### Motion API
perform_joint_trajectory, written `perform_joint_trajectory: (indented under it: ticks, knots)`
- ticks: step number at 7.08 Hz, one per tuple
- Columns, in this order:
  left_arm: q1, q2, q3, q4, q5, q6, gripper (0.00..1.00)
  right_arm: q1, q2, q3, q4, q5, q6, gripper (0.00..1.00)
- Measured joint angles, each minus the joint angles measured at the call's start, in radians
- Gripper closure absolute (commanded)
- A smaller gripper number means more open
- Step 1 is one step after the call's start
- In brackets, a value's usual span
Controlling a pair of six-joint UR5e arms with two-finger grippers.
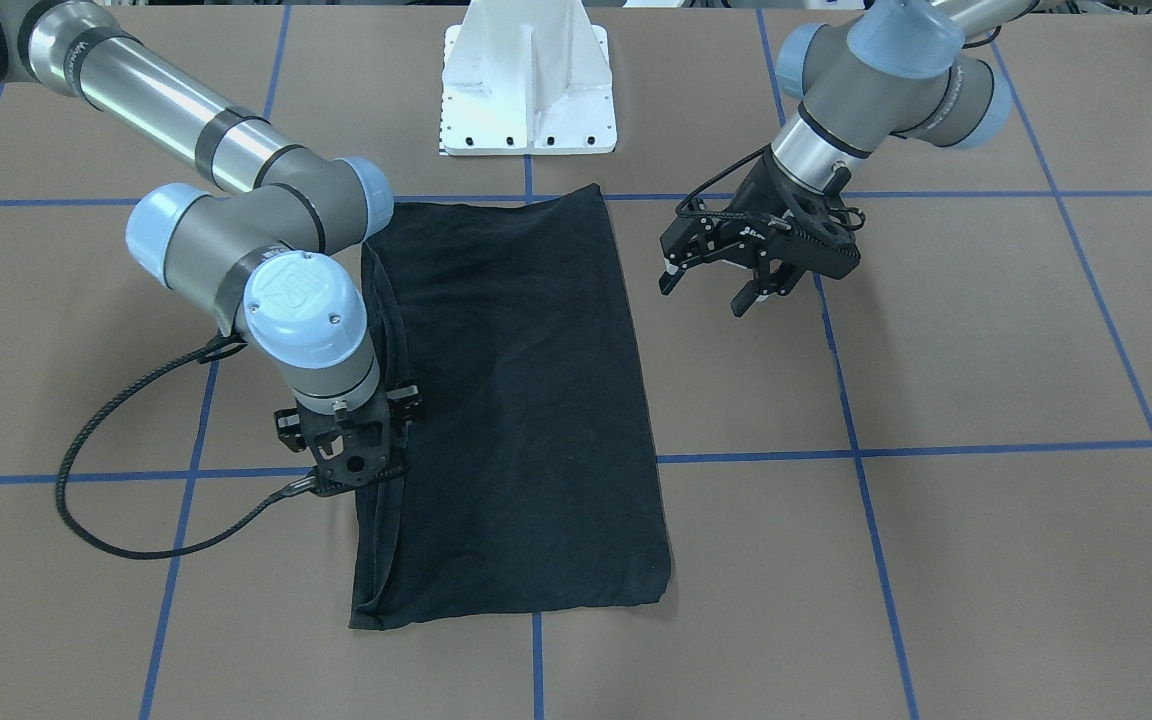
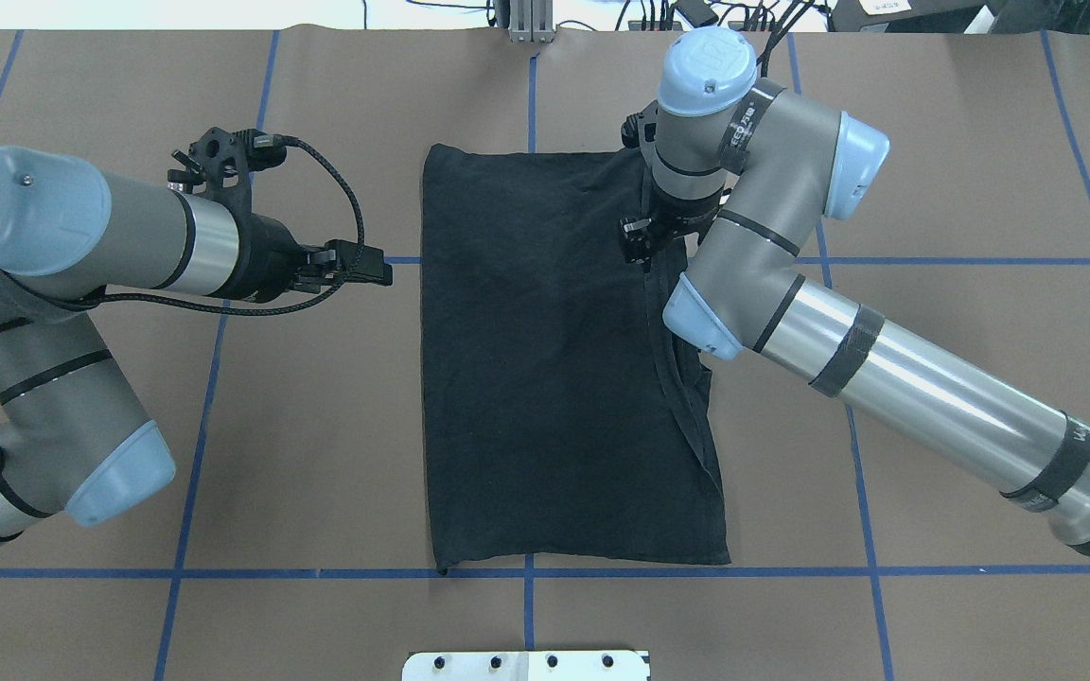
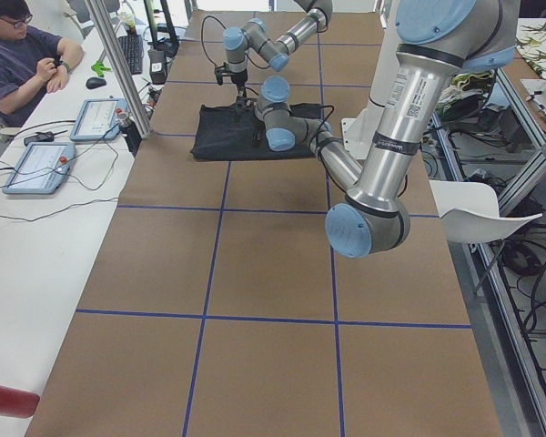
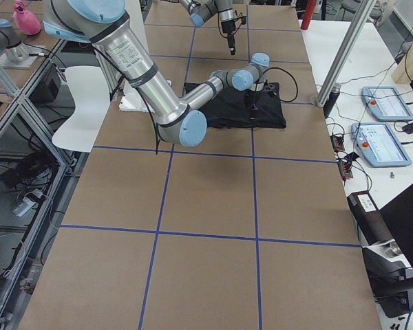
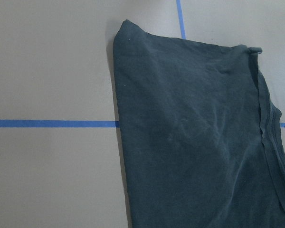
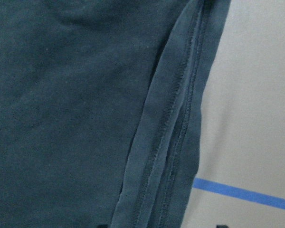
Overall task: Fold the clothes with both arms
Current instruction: 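Slide the right gripper down the side edge toward the robot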
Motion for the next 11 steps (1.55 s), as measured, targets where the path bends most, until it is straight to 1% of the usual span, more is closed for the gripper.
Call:
perform_joint_trajectory:
  ticks: [2,4,6,8,9,11]
  knots:
    - [-0.001,0.001,-0.010,0.000,0.006,0.001,0.00,-0.046,0.010,0.018,-0.006,0.000,0.058,0.19]
    - [-0.004,0.002,-0.027,0.000,0.007,0.001,0.00,-0.066,-0.010,0.080,-0.045,0.005,0.070,0.19]
    - [-0.006,0.003,-0.047,0.000,0.007,0.000,0.00,-0.095,-0.042,0.158,-0.139,0.009,0.071,0.19]
    - [-0.006,0.006,-0.061,0.001,0.007,-0.001,0.00,-0.122,-0.067,0.206,-0.228,0.007,0.071,0.19]
    - [-0.005,0.006,-0.062,0.000,0.007,-0.002,0.00,-0.133,-0.095,0.240,-0.246,0.005,0.071,0.21]
    - [-0.005,0.007,-0.067,0.000,0.007,-0.005,0.00,-0.159,-0.191,0.370,-0.255,0.008,0.065,0.22]
